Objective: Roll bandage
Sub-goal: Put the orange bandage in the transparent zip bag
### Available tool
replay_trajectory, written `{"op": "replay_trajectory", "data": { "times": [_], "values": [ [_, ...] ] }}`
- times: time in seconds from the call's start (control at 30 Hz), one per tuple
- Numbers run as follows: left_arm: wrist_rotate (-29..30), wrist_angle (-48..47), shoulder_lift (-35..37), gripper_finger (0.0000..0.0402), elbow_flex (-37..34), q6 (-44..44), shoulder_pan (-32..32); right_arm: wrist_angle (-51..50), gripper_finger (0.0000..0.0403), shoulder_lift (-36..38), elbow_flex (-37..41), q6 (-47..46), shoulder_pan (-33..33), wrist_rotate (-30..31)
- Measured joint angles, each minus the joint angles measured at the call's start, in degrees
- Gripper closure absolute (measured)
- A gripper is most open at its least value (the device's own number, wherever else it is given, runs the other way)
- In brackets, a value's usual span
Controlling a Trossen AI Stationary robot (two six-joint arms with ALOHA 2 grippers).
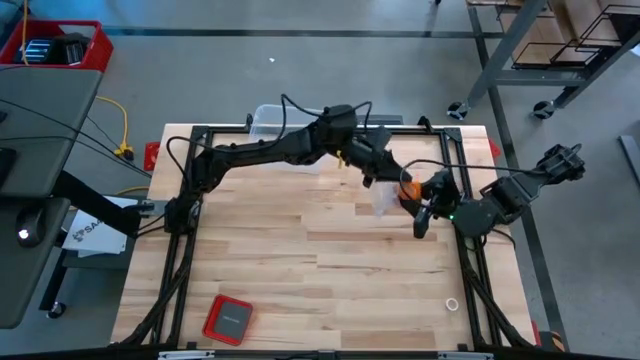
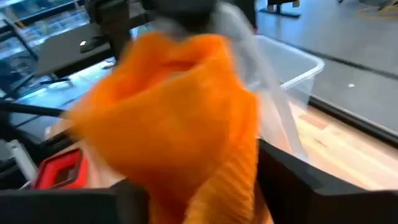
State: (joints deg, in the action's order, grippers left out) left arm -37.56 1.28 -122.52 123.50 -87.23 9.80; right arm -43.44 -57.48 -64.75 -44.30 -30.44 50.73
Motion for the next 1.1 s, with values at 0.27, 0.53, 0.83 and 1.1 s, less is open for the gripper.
{"op": "replay_trajectory", "data": {
  "times": [0.27, 0.53, 0.83, 1.1],
  "values": [
    [-5.91, 1.95, 0.00, 0.0401, 0.05, -2.52, -2.65, 2.38, 0.0206, 0.09, -0.02, -6.19, -0.01, -4.16],
    [-2.16, -5.63, 0.31, 0.0401, 0.26, 2.10, -3.70, 4.66, 0.0205, -1.73, 0.00, -10.89, 2.35, -9.13],
    [2.45, -18.09, 0.20, 0.0401, 0.19, 13.26, -4.59, 4.05, 0.0210, -7.43, 0.02, -16.95, 9.89, -19.72],
    [2.10, -26.01, 0.22, 0.0401, 0.24, 22.39, -4.66, 7.74, 0.0211, -7.06, 0.13, -15.58, 11.17, -24.89]
  ]
}}
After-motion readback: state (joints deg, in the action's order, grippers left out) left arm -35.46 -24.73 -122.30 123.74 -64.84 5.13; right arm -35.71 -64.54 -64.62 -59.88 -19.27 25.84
